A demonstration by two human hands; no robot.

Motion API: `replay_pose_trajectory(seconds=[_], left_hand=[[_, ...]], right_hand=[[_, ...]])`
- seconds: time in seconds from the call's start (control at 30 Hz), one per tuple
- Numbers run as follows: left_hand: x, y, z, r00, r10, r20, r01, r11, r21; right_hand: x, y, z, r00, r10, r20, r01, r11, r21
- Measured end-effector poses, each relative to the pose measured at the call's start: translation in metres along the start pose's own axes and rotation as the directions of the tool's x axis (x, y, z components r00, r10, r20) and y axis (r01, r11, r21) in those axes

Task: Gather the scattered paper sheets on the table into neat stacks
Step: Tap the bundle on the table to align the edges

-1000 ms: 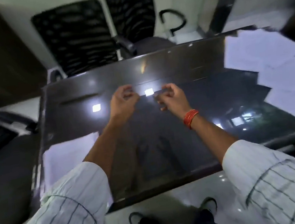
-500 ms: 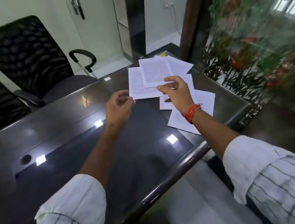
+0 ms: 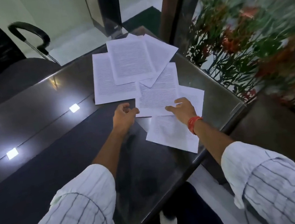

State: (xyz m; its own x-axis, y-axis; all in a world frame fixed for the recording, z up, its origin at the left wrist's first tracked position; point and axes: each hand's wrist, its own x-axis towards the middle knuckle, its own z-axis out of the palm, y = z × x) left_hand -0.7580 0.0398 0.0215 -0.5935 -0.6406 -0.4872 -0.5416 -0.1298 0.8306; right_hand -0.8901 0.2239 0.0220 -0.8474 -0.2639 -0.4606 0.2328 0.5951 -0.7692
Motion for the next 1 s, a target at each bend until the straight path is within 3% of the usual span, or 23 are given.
replay_pose_trajectory(seconds=[0.13,0.27,0.33,0.4,0.47,0.57,0.67,0.83,1.0], left_hand=[[0.042,0.011,0.03,0.994,-0.091,0.064,0.084,0.991,0.106],[0.069,0.013,0.067,0.983,-0.184,-0.023,0.183,0.939,0.292],[0.075,0.012,0.085,0.973,-0.229,-0.026,0.229,0.945,0.232],[0.078,0.015,0.104,0.969,-0.245,-0.032,0.246,0.943,0.222],[0.073,0.019,0.118,0.971,-0.238,0.005,0.224,0.921,0.319],[0.062,0.028,0.127,0.984,-0.176,0.025,0.143,0.869,0.474],[0.051,0.029,0.129,0.996,-0.041,-0.08,0.079,0.825,0.559],[0.036,0.018,0.132,0.996,-0.086,-0.037,0.086,0.701,0.708],[0.019,0.004,0.133,0.999,-0.038,0.01,0.016,0.618,0.786]], right_hand=[[0.054,0.0,-0.002,0.994,0.068,-0.081,-0.081,0.984,-0.161],[0.079,-0.002,0.009,0.988,0.09,-0.127,-0.14,0.87,-0.473],[0.075,0.004,0.019,0.987,0.058,-0.153,-0.13,0.846,-0.516],[0.076,0.013,0.025,0.986,0.072,-0.154,-0.127,0.915,-0.384],[0.078,0.018,0.021,0.981,0.148,-0.125,-0.161,0.982,-0.102],[0.074,0.019,0.005,0.962,0.238,-0.133,-0.212,0.96,0.185],[0.05,0.025,-0.006,0.923,0.363,-0.128,-0.287,0.87,0.402],[-0.013,0.042,-0.005,0.855,0.518,-0.007,-0.467,0.777,0.422],[-0.044,0.054,0.015,0.791,0.61,0.041,-0.562,0.7,0.441]])
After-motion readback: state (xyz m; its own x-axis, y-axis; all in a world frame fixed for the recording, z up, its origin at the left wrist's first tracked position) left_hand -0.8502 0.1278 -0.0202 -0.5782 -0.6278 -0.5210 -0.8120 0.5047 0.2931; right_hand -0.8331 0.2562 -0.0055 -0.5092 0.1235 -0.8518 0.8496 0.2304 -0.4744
